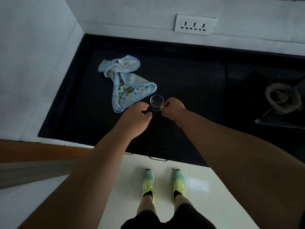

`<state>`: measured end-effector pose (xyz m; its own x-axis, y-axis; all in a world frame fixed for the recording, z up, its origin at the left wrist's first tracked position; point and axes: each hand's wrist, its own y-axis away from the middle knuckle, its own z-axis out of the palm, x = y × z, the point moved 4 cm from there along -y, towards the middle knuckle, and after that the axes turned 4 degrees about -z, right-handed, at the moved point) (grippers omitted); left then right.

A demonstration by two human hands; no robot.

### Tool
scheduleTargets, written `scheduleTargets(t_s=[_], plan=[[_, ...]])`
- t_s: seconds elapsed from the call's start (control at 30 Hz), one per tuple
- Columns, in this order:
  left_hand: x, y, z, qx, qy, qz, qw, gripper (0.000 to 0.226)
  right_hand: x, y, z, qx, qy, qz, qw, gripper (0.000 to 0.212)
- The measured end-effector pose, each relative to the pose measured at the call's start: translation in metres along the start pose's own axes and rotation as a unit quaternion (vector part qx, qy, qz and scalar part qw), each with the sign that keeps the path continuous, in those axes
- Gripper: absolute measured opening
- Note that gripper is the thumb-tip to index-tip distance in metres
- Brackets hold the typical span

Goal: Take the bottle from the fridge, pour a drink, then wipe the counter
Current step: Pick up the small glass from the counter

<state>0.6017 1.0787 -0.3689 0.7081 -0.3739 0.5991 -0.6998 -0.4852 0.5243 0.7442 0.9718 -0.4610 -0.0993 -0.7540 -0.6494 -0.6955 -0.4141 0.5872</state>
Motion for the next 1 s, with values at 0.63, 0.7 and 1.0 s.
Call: scheduleTargets(t_s=[0.63,0.7,1.0], plan=[[0.054,0.029,0.009,-0.034,0.511,-0.157,0.845,0.041,-0.041,0.134,-0.083,0.000,-0.050,-0.168,0.985,0.007],[0.071,0.044,0.012,-0.064,0.565,-0.128,0.813,0.042,-0.046,0.158,-0.097,-0.008,-0.041,-0.186,0.982,0.005],[0.139,0.084,0.028,-0.171,0.570,-0.048,0.803,0.043,-0.034,0.234,-0.161,0.102,-0.012,-0.195,0.975,0.010]])
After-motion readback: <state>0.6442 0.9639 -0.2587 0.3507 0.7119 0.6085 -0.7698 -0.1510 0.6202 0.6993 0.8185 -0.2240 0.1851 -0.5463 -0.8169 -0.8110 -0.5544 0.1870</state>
